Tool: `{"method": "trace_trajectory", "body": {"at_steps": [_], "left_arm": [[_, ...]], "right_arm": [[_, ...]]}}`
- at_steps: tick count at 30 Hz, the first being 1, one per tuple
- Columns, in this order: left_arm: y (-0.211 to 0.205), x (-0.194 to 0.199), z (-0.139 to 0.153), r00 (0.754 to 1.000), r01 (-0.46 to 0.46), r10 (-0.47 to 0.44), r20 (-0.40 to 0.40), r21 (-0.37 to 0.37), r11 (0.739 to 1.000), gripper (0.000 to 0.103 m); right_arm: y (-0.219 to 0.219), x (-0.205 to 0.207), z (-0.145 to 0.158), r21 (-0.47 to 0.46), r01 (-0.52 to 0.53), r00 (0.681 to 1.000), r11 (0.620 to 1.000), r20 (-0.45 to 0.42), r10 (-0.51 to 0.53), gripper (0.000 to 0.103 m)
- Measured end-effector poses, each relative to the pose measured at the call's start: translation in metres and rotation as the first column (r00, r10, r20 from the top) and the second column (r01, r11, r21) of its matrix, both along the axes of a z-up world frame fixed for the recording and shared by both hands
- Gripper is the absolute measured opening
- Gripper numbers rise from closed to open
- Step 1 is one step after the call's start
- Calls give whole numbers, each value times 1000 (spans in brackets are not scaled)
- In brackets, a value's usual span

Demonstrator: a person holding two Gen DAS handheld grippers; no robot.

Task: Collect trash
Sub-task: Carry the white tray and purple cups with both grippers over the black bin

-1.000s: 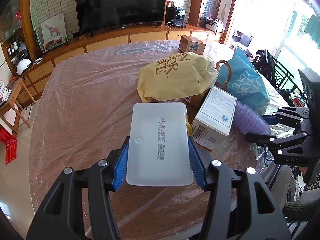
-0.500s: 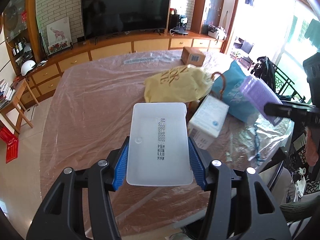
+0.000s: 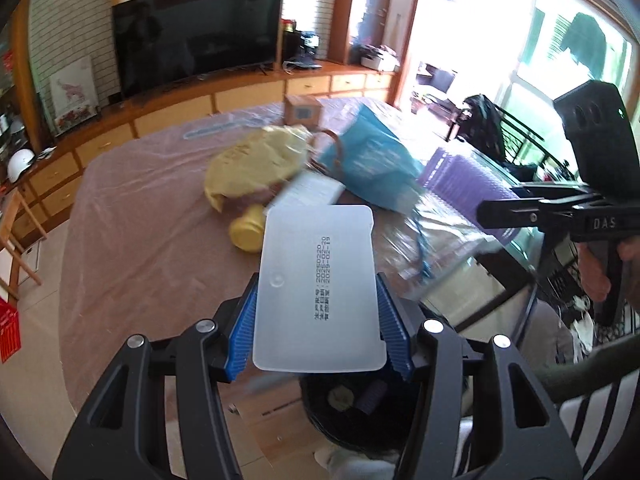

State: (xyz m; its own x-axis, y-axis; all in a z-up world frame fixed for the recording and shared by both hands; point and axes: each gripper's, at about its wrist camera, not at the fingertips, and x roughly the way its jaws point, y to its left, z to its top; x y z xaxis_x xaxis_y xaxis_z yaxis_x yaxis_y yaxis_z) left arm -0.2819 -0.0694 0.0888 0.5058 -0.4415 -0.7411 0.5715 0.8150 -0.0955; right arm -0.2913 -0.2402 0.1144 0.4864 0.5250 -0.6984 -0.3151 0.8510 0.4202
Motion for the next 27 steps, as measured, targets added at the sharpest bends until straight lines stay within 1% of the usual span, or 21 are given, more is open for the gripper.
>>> {"method": "trace_trajectory", "body": {"at_steps": [5, 9, 12, 17, 27], "left_arm": [[-10, -21, -9, 998, 57, -57, -38, 10, 998, 55], [-18, -36, -16, 994, 100, -98, -55, 32, 994, 55], [-24, -44, -21, 990, 127, -123, -71, 47, 991, 55], [-33, -55, -34, 984, 160, -152, -91, 89, 983, 55], [-44, -62, -70, 967, 210, -184, -174, 142, 967, 55]], "right_arm": [[-4, -24, -9, -10, -22, 999, 1000, -41, 21, 44], [-4, -38, -20, -24, -42, 996, 999, -77, 40, 44], [-1, -47, -27, -51, -73, 993, 996, -97, 67, 44], [4, -60, -44, -100, -113, 986, 989, -133, 99, 44], [13, -71, -80, -167, -179, 967, 970, -211, 142, 44]]}}
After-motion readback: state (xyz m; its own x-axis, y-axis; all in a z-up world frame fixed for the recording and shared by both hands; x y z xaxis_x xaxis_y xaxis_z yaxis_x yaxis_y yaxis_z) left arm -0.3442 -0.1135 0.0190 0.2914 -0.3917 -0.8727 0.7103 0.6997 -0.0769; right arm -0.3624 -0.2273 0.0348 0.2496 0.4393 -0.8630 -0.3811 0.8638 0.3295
